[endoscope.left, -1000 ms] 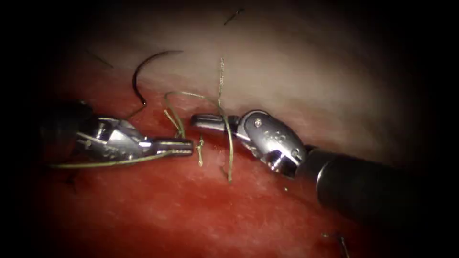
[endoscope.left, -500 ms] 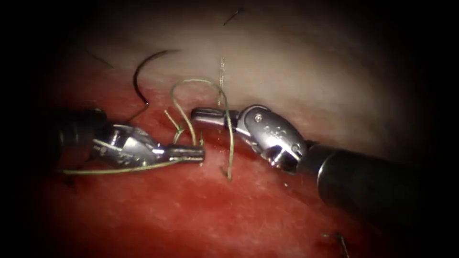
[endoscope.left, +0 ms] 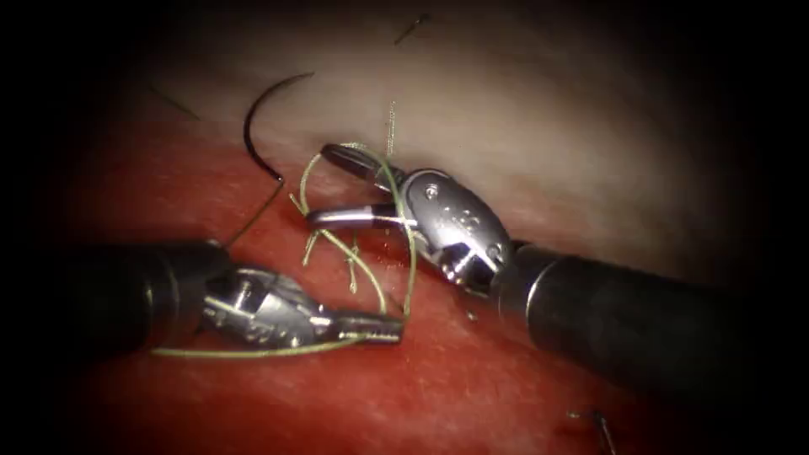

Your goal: Wound Closure

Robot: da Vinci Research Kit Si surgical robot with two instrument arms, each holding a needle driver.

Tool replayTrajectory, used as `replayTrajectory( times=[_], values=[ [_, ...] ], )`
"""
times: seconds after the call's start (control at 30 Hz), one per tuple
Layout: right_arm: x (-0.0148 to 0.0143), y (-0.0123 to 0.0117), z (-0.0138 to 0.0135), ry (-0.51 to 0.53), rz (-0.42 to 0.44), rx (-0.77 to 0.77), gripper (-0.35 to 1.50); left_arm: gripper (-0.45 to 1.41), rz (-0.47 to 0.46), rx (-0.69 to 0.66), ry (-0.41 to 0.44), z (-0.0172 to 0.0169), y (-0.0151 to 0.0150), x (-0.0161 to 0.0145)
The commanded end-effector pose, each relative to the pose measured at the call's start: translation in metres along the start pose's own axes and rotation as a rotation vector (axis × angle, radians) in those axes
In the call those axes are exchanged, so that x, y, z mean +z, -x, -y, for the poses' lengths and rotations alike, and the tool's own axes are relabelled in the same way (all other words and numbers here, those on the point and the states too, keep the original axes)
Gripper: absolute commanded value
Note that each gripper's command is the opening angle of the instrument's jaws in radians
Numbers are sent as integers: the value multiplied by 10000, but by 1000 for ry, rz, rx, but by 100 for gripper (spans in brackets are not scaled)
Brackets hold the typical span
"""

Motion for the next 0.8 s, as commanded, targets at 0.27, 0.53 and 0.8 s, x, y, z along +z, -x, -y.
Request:
replayTrajectory(
  times=[0.27,0.53,0.8],
  values=[
    [14,5,-4,18,-12,12,125,-45,-26,-16,43,-14,-27,20],
    [12,4,-13,72,-14,8,125,-45,-34,-18,95,-23,-57,20],
    [6,28,1,101,193,-158,125,-45,59,89,150,-6,-102,-9]
  ],
)
